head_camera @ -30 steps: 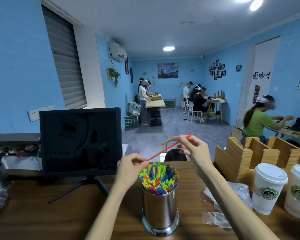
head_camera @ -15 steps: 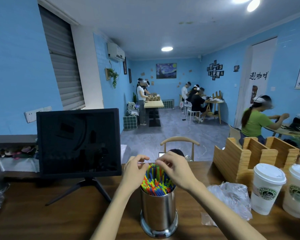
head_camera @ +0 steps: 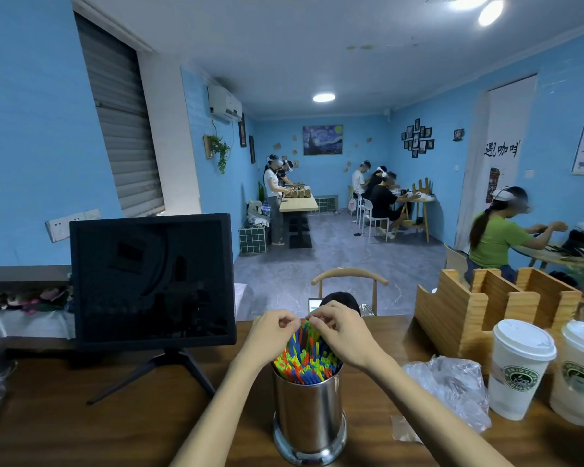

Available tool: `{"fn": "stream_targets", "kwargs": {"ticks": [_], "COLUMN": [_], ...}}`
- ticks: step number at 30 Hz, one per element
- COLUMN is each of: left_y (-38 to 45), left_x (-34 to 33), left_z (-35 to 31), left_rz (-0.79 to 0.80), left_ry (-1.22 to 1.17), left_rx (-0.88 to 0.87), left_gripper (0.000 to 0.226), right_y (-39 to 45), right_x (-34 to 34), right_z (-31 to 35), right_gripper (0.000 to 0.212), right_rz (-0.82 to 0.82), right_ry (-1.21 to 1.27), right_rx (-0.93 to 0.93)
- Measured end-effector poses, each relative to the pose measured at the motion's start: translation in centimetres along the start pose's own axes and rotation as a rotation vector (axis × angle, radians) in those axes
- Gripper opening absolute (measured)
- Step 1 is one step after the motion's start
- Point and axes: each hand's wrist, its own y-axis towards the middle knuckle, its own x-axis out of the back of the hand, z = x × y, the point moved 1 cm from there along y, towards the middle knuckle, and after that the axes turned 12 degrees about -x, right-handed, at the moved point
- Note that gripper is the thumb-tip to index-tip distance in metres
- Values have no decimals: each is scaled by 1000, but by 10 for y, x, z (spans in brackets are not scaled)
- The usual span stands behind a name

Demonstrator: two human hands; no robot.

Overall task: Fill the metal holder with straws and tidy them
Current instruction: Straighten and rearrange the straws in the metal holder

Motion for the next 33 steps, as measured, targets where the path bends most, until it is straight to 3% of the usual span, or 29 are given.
{"fn": "stream_targets", "kwargs": {"ticks": [10, 16, 24, 29, 33], "left_y": [4, 4, 2, -2, -5], "left_x": [6, 30, 65, 72, 68], "left_z": [-2, -42, -80, -65, -38], "left_rz": [-120, -373, -582, -632, -644], "left_ry": [-22, -253, -532, -539, -319], "left_rx": [-9, -217, -408, -343, -208], "left_gripper": [14, 12, 19, 15, 11], "right_y": [-4, -3, -6, -8, -6], "right_x": [3, 4, 3, 21, 50], "right_z": [-5, 2, 8, 4, -7], "right_gripper": [16, 20, 30, 26, 23], "right_rz": [-3, -7, 90, 151, 161], "right_ry": [107, 150, 91, 446, 807], "right_rx": [-61, -23, 9, -44, -217]}}
